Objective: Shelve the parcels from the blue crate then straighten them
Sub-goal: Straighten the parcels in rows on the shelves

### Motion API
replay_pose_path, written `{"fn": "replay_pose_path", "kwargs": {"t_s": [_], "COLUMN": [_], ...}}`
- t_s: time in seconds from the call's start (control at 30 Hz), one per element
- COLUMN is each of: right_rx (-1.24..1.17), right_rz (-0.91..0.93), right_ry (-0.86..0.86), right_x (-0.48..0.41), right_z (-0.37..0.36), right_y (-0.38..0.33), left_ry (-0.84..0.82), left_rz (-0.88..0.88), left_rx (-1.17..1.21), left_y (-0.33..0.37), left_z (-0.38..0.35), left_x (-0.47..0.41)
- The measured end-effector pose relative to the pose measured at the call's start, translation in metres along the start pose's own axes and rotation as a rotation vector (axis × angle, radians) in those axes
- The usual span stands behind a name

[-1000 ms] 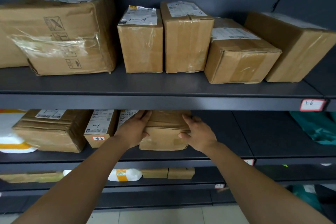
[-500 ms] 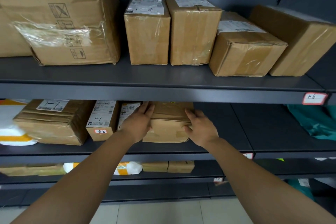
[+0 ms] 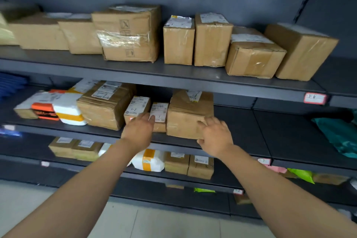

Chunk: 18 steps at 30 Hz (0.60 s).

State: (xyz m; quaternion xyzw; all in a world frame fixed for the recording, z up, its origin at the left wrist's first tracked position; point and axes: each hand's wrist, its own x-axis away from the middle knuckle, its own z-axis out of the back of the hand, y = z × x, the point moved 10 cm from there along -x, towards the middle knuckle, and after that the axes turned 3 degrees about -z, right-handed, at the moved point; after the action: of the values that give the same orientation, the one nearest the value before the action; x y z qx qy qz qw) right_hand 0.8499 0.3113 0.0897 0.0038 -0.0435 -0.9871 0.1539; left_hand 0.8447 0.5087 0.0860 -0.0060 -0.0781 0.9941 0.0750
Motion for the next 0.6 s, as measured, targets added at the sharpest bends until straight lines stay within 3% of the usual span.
{"fn": "replay_pose_path", "kwargs": {"t_s": [0.33,0.6], "right_rx": [0.047,0.114], "right_rz": [0.238,0.299], "right_ry": [0.206,0.412], "right_x": [0.023,-0.014], "right_z": [0.12,0.219], "right_y": [-0.097,-0.194], "left_ry": [0.141,0.273], "left_rz": [0.161,0.216], "left_rx": [-0.1,-0.211], "left_y": [-0.089,-0.206], "left_z": [0.095,0.158], "left_x": [0.093,0.108]}}
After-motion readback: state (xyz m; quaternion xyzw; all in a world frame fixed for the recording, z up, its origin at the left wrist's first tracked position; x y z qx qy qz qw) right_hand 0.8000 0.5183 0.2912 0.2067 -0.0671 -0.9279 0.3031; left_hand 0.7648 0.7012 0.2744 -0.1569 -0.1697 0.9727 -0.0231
